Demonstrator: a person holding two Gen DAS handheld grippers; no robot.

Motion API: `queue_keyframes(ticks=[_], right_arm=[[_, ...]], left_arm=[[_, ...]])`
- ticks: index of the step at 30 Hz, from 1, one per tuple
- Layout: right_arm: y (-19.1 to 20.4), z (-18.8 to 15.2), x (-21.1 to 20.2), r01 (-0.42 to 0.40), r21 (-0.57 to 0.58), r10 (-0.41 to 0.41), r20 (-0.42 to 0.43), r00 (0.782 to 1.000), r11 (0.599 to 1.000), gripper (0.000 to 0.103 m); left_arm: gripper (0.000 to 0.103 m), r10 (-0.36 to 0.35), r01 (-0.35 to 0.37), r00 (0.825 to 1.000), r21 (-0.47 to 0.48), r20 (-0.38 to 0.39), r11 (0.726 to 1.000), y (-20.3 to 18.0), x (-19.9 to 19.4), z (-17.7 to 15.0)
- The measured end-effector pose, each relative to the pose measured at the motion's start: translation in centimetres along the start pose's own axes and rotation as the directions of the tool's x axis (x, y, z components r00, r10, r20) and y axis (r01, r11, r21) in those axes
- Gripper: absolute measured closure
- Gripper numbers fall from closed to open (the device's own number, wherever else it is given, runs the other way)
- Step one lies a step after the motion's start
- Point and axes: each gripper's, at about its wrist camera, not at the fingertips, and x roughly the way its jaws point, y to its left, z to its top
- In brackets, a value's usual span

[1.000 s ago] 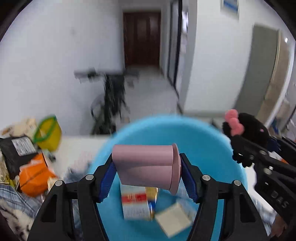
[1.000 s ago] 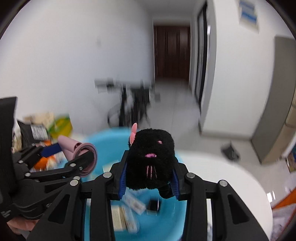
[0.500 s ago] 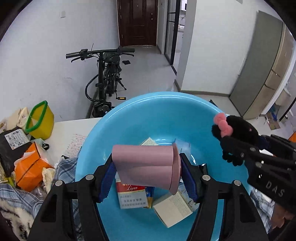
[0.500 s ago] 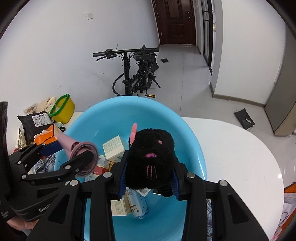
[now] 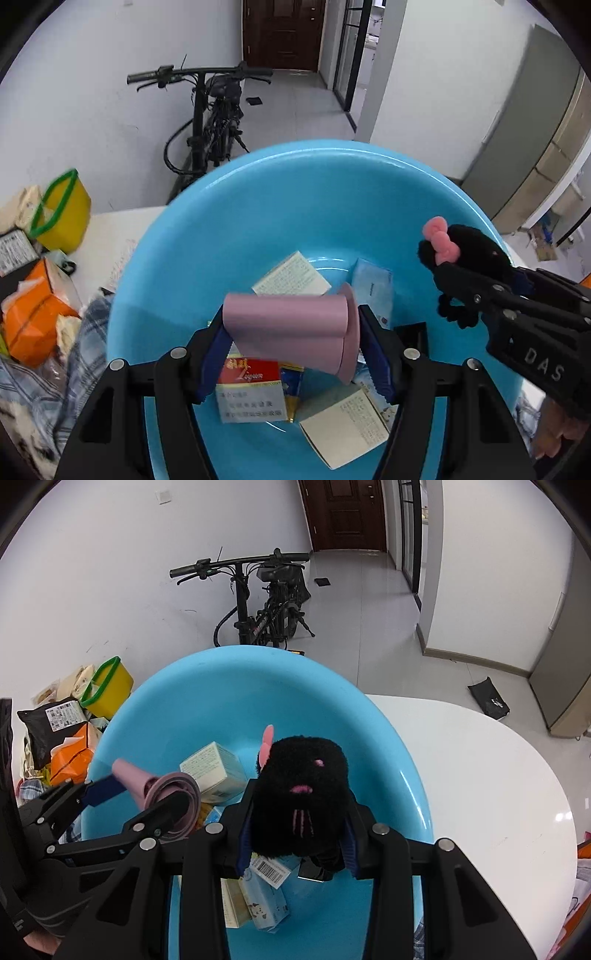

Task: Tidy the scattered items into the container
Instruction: 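Open the left gripper to drop the pink cup while the right gripper releases the plush toy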

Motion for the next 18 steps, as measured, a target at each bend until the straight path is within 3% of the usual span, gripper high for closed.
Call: queue_keyframes(ticks=[4, 6, 13, 18], right_arm=[[-0.2, 0.2, -0.3, 0.004, 0.004, -0.004, 0.009, 1.0, 1.0, 0.066], [-0.1, 0.2, -0.6, 0.004, -0.004, -0.004, 0.015, 1.0, 1.0, 0.066], [0.2, 0.1, -0.6, 0.006, -0.01, -0.006, 0.01, 1.0, 1.0, 0.065], [0.1, -0.1, -0.3, 0.005, 0.009, -0.005, 0.001, 1.0, 1.0, 0.056]], left_arm=[[0.019, 0.042, -0.04, 0.996, -0.027, 0.074, 0.999, 0.7, -0.9, -0.1], [0.019, 0.044, -0.04, 0.994, -0.038, 0.1, 0.998, 1.1, -1.6, 0.0], [0.019, 0.041, -0.04, 0.995, -0.014, 0.086, 0.999, 1.0, -2.1, 0.0], [0.019, 0.051, -0.052, 0.997, 0.01, 0.065, 0.999, 1.0, -1.4, -0.5]])
